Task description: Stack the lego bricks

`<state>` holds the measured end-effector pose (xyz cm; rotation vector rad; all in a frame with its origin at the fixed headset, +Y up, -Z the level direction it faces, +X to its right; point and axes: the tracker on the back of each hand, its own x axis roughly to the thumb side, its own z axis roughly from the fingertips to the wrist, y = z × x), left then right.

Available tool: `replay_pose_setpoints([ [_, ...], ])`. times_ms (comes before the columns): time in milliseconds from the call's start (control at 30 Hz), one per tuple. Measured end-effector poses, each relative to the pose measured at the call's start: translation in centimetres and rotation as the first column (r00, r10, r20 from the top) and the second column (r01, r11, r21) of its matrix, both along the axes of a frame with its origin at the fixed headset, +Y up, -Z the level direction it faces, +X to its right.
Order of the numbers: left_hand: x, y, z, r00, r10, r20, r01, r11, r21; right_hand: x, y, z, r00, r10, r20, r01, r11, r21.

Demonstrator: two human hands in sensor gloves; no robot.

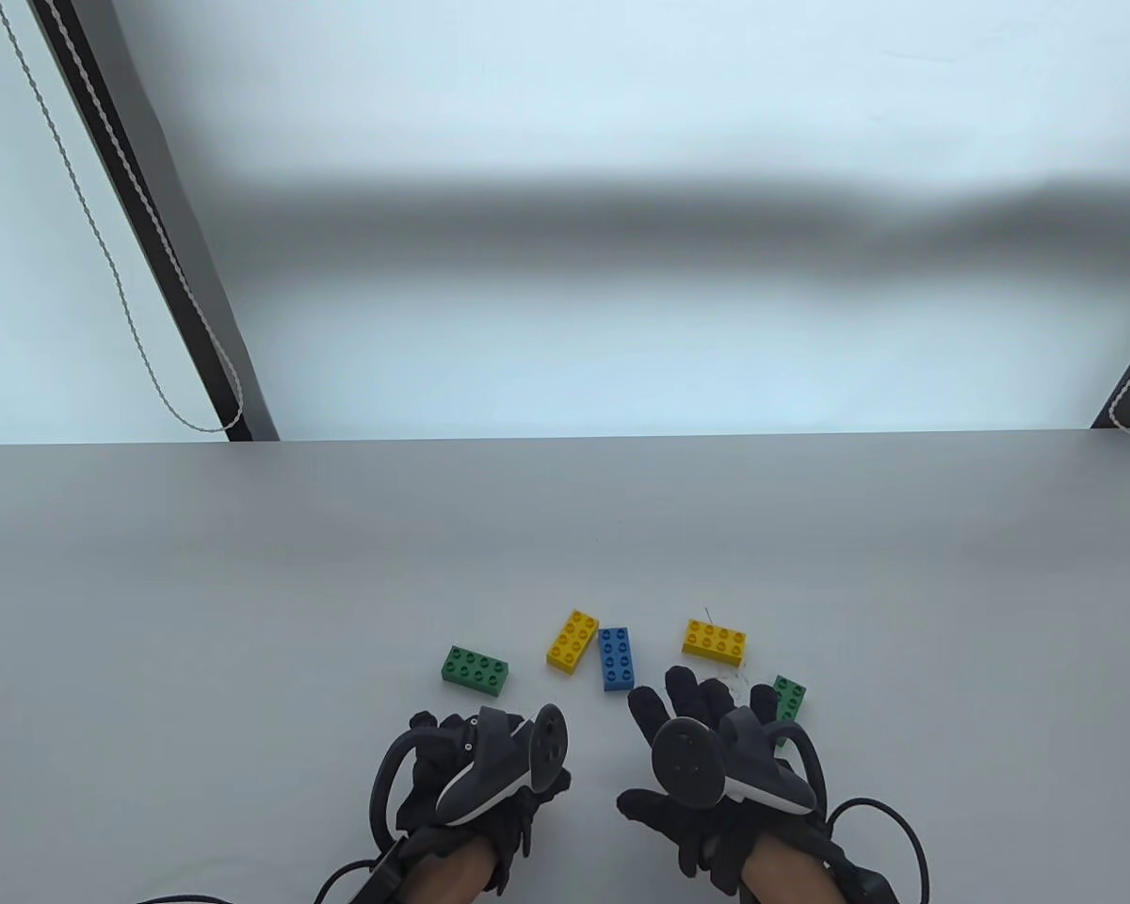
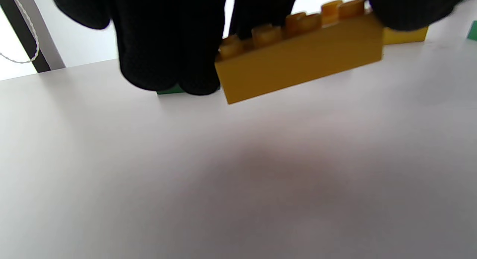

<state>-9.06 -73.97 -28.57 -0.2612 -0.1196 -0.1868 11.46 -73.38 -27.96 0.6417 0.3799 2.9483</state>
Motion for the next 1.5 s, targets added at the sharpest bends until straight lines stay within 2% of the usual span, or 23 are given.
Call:
replay_pose_setpoints([
  [267, 0.7, -0.8, 0.9, 0.998, -0.062, -0.032, 0.063, 0.998, 0.031, -0.2, -0.5, -0.2, 1.000, 0.014, -0.002, -0.014, 1.000, -0.024],
  [633, 2.2, -2.6, 1.2, 0.983, -0.184, -0.005, 0.184, 0.983, 0.005, -0.3, -0.5, -0.2, 1.000, 0.023, -0.003, -0.023, 0.999, -0.039],
  [1000, 3.1, -3.1, 1.6, 0.964, -0.268, 0.003, 0.267, 0.962, 0.065, -0.3, -0.6, -0.2, 1.000, 0.025, -0.002, -0.025, 0.998, -0.050],
  [1233, 3.0, -2.6, 2.0, 0.958, -0.287, -0.014, 0.288, 0.957, 0.036, -0.2, -0.6, -0.3, 1.000, 0.022, 0.001, -0.022, 0.998, -0.053],
  [1333, 2.8, -2.4, 2.1, 0.955, -0.297, -0.025, 0.297, 0.955, -0.015, 0.0, -0.4, -0.5, 1.000, 0.011, 0.013, -0.011, 0.999, -0.052],
  [1500, 2.0, -0.8, 2.3, 0.974, -0.223, -0.049, 0.224, 0.975, 0.007, 1.2, 0.2, -0.9, 0.998, -0.020, 0.052, 0.022, 0.999, -0.038],
])
